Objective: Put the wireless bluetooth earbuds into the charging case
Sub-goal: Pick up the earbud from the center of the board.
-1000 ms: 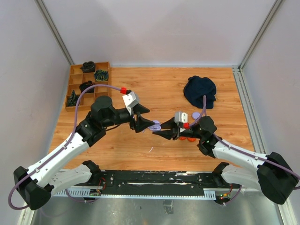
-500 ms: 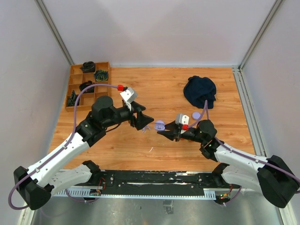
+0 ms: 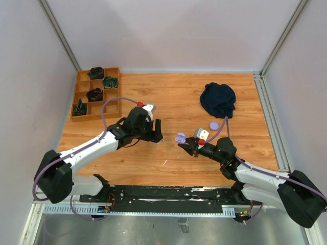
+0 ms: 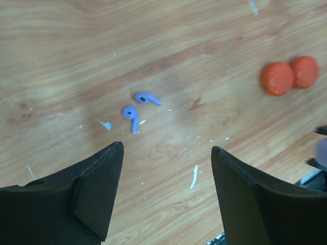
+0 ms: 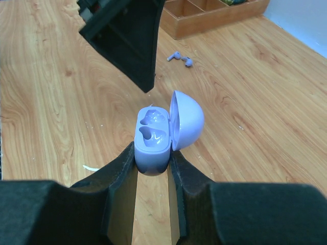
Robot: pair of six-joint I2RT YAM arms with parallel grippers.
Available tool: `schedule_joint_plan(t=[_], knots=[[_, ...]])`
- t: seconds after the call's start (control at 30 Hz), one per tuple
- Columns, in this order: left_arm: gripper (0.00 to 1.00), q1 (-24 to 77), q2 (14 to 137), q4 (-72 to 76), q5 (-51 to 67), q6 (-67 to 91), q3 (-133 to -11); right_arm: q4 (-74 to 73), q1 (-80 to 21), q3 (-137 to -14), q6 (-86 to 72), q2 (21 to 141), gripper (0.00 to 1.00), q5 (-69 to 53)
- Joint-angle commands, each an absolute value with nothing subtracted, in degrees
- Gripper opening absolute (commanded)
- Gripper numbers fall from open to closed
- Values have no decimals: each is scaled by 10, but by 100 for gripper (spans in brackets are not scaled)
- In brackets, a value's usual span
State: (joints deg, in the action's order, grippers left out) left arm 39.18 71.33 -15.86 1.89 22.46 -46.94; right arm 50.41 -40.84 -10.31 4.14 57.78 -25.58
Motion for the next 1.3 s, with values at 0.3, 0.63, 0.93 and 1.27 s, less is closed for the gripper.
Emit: schedule_joint_plan(t=[0.3,0.63,0.93,1.27], knots=[[65,396,858,-217,-94,258,-520,580,-401,-70,44,587,7,-210],[53,416,935,-237,-124,261,-570,603,-401,-62,40,608,7,-206],[41,427,994,-254,-143,258,-611,612,-401,-59,39,616,7,-201],[34,433,1032,-275,-148,262,-620,610,-401,-60,40,614,7,-202]])
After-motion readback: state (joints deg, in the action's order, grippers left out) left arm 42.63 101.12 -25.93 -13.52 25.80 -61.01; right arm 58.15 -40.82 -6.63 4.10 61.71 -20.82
